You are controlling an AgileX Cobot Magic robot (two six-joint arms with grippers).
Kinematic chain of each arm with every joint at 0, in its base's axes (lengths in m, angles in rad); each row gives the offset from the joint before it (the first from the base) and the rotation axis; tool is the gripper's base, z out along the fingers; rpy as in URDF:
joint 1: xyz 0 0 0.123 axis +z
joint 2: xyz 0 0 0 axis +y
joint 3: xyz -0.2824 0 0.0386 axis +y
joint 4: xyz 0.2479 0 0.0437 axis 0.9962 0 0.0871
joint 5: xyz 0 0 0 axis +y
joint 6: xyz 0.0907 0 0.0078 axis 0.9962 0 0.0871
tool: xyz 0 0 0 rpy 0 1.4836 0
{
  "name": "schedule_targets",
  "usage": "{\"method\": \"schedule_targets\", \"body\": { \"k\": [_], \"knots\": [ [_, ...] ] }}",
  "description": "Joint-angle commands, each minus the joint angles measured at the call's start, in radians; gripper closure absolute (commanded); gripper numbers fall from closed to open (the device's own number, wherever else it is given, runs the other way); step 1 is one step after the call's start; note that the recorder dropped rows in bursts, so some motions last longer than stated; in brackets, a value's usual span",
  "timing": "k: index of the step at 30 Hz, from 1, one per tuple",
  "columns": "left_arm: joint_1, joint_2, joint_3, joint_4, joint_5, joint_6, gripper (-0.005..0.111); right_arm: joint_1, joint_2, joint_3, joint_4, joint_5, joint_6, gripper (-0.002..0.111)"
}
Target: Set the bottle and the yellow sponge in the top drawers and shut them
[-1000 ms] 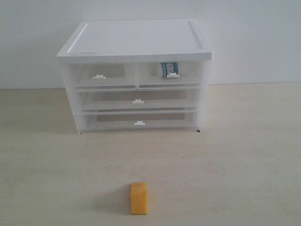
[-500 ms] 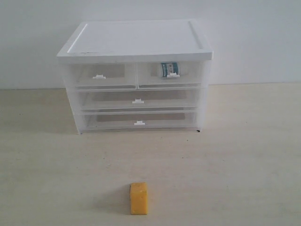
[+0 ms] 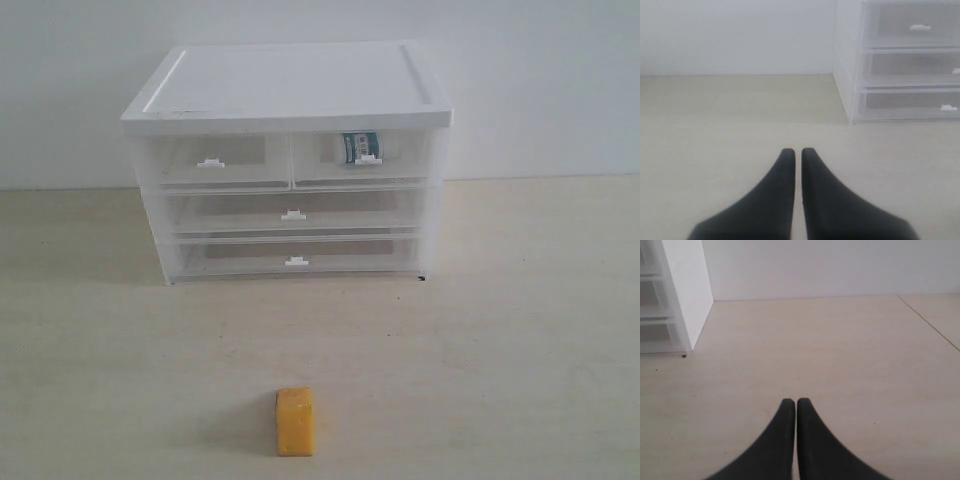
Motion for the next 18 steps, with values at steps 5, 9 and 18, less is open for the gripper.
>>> {"method": "schedule_targets", "body": {
  "k": [5,9,18],
  "knots": [
    [0.002,-0.003,0.004,0.006,-0.007,-0.008,0.102,0.002,-0.006,0.004,0.003,0.003,-0.001,0.108],
    [0.002,-0.003,0.004,0.006,-0.005,-0.008,0.102,0.002,-0.006,0.004,0.003,0.003,-0.001,0.108],
    [0.002,-0.003,0.004,-0.028,-0.105,-0.031,0.102,0.002,-0.006,0.004,0.003,0.003,-0.001,0.108]
  ]
}}
